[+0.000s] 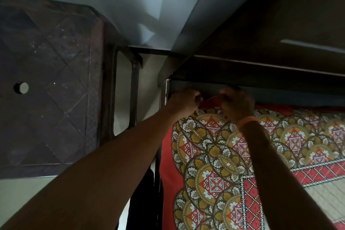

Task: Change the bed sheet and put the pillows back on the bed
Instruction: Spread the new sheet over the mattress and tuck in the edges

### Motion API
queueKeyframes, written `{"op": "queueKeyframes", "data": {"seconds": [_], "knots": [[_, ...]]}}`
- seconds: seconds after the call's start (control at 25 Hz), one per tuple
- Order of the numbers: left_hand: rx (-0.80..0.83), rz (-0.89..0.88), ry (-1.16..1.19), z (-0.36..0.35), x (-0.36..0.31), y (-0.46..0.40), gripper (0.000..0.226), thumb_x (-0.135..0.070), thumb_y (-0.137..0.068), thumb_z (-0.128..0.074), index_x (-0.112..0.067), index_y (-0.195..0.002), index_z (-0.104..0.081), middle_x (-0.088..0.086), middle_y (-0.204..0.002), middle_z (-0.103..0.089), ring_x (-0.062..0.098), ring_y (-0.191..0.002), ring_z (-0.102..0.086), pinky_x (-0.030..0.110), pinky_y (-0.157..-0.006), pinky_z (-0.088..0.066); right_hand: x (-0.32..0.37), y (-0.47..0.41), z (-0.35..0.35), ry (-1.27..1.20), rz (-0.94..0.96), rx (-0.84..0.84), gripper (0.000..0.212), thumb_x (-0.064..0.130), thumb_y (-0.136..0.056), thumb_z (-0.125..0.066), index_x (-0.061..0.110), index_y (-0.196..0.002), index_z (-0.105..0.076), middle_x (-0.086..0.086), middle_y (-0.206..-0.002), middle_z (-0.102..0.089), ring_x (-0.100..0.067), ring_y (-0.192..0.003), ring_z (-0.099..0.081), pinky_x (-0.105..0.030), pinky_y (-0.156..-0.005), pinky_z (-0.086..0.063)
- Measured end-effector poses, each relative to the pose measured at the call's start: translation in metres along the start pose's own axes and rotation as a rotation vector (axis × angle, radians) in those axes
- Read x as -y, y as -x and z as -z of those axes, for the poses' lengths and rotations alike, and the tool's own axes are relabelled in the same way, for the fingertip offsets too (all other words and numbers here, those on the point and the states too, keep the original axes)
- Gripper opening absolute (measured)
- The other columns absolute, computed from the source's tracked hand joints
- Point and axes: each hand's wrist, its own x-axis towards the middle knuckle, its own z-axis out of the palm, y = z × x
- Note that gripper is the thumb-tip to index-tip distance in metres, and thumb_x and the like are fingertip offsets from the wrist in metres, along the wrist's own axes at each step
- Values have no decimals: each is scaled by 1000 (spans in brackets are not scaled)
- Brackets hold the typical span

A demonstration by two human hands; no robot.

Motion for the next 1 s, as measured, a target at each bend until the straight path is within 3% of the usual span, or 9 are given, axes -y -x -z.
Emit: {"op": "queueKeyframes", "data": {"seconds": [0.12, 0.28, 0.36, 0.44, 0.56, 0.68, 0.8, 0.88, 1.0], "knots": [[129, 28, -86, -8, -12, -17, 49, -59, -98, -42, -15, -100, -62, 5, -84, -64, 18, -76, -63, 30, -70, -49, -35, -10, 21, -206, -273, 445, 31, 24, -100, -48, 10, -126, -59, -16, -128, -58, -26, -104, -54, -34, -86, -43], [217, 45, -130, -8, -14, -37, 44, -51, -97, -52, -10, -98, -65, 11, -95, -68, 25, -89, -66, 35, -82, -53, -39, -35, 32, -203, -144, 687, 8, 30, -96, -58, 30, -103, -61, 2, -105, -61, -12, -89, -56, -24, -73, -44], [120, 37, -20, -10, -12, -41, 25, -39, -96, -60, -14, -94, -64, 7, -96, -68, 20, -87, -65, 33, -79, -53, -43, -41, 29, -258, -98, 620, 2, 32, -93, -63, 33, -92, -61, 5, -99, -62, -14, -89, -58, -26, -68, -46], [-90, 31, -81, -19, -15, -40, 24, -38, -96, -59, -16, -97, -67, 3, -89, -68, 16, -79, -65, 31, -76, -53, -48, -41, 12, -169, -54, 398, 9, 38, -93, -61, 30, -96, -64, 2, -99, -64, -22, -100, -60, -41, -88, -48], [-224, 43, -369, -30, -14, -51, 20, -34, -96, -58, -17, -88, -64, -2, -73, -60, 15, -74, -61, 30, -77, -46, -42, -41, -16, 296, 43, 130, 21, 42, -97, -50, 27, -99, -64, -1, -98, -64, -25, -102, -58, -41, -97, -35], [44, 208, -411, -22, -18, -63, 20, -33, -96, -55, -14, -99, -57, 4, -88, -58, 21, -89, -59, 38, -89, -47, -30, -59, -12, 302, -19, 391, 28, 35, -100, -46, 15, -111, -61, -3, -99, -60, -20, -91, -56, -29, -78, -40], [-83, 160, -535, -21, -22, -49, 17, -25, -92, -61, -13, -102, -56, 5, -95, -55, 25, -101, -54, 39, -88, -36, -15, -52, -10, 451, -65, 465, 35, 42, -98, -48, 16, -121, -56, -8, -119, -59, -30, -117, -52, -48, -105, -36], [-329, -10, -607, -29, -33, -23, 26, -9, -84, -66, -11, -110, -61, 7, -103, -60, 27, -107, -55, 39, -89, -40, -4, -27, -17, 595, -32, 208, 32, 27, -98, -50, 13, -126, -56, -11, -124, -58, -32, -122, -51, -54, -109, -31], [-436, -321, -659, -43, -41, 12, 37, -8, -83, -63, -9, -120, -59, 9, -119, -62, 29, -113, -53, 40, -95, -45, 16, 16, -24, 328, -69, -209, 38, 21, -96, -50, 11, -132, -50, -17, -133, -48, -37, -123, -45, -51, -103, -35]]}}
